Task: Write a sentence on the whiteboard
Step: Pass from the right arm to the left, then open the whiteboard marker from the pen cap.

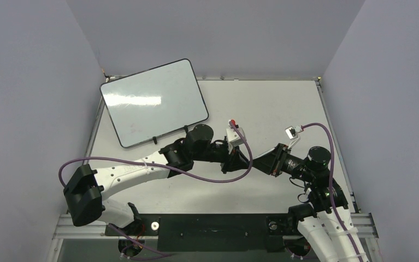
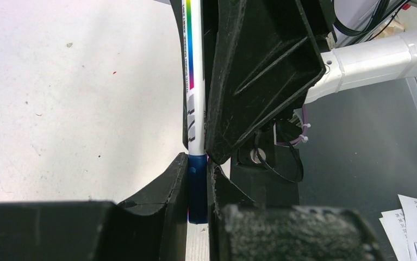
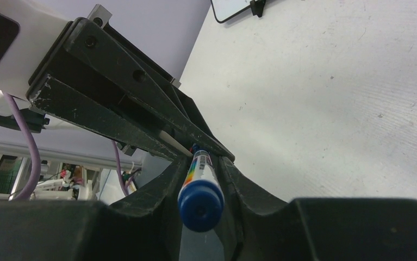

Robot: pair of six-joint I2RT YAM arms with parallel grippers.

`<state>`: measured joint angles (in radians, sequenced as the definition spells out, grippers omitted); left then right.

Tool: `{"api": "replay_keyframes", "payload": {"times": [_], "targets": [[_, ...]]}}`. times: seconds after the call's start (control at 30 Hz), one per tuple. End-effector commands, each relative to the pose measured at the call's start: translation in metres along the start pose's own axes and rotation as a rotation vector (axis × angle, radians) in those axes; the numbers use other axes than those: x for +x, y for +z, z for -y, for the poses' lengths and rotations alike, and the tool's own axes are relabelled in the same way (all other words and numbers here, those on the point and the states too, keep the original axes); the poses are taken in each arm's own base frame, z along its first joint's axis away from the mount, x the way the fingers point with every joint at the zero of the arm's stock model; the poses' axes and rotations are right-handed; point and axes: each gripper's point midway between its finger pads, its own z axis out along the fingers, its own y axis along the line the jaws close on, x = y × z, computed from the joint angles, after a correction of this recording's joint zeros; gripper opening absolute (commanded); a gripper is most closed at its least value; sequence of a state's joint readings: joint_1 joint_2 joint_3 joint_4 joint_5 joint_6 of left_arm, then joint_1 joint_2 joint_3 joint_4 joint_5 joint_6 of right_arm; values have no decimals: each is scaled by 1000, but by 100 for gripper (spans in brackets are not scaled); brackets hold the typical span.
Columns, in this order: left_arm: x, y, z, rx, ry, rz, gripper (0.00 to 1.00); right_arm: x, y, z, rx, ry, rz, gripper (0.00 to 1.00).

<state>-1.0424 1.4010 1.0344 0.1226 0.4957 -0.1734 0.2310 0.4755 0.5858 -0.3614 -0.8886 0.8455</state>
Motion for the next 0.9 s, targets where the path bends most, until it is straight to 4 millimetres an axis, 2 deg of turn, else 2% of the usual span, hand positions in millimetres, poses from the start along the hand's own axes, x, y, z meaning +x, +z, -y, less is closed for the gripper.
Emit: {"api": "replay_keyframes", "payload": {"times": [0.0, 0.17, 0.33, 0.4, 0.63, 0.87], "targets": [[-32, -1, 9, 42, 54, 70, 0, -3, -2, -10, -31, -51, 12, 22], [-32, -1, 9, 45, 52, 70, 0, -3, -2, -10, -31, -53, 10, 19], [-31, -3, 11, 50, 53, 69, 0, -10, -3, -7, 7, -58, 46, 39], [-30, -4, 12, 54, 54, 68, 0, -14, -4, -8, 16, -60, 63, 41], [-30, -6, 14, 56, 55, 74, 0, -18, -6, -10, 41, -80, 66, 36], [-29, -6, 15, 68, 58, 72, 0, -22, -6, -8, 57, -75, 81, 35]]}}
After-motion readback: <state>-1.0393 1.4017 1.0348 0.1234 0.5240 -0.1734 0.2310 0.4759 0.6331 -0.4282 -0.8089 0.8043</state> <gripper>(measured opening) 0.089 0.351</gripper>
